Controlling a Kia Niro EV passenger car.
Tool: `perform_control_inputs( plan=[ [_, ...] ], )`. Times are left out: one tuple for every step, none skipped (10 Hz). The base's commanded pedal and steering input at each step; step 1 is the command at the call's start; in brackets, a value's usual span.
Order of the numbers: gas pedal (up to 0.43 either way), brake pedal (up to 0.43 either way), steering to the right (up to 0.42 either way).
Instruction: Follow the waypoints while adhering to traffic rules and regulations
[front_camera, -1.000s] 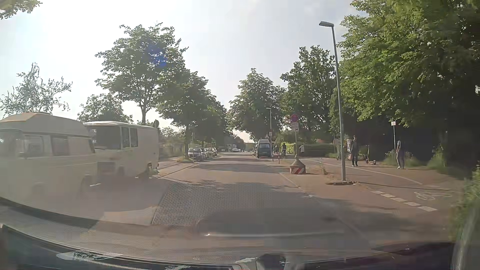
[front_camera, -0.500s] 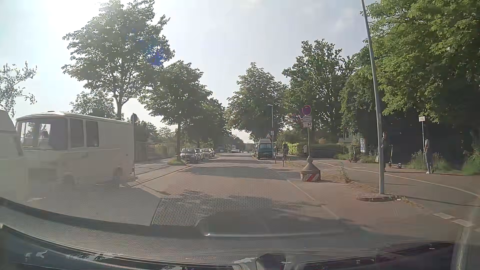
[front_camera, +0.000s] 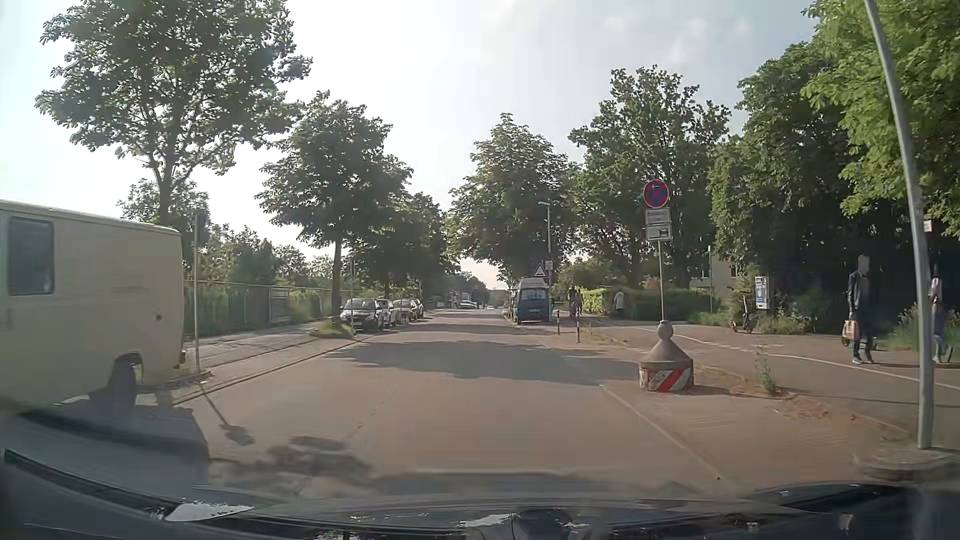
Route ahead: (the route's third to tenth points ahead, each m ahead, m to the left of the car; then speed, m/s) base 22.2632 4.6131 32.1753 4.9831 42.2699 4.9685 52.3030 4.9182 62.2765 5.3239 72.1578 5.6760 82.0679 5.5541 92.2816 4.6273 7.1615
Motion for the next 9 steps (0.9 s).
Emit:
perform_control_inputs(
  plan=[
    [0.098, 0.000, 0.001],
    [0.098, 0.000, 0.001],
    [0.098, 0.000, 0.001],
    [0.098, 0.000, 0.001],
    [0.098, 0.000, 0.001],
    [0.098, 0.000, 0.001],
    [0.098, 0.000, 0.001],
    [0.098, 0.000, 0.000],
    [0.098, 0.000, 0.000]
  ],
)
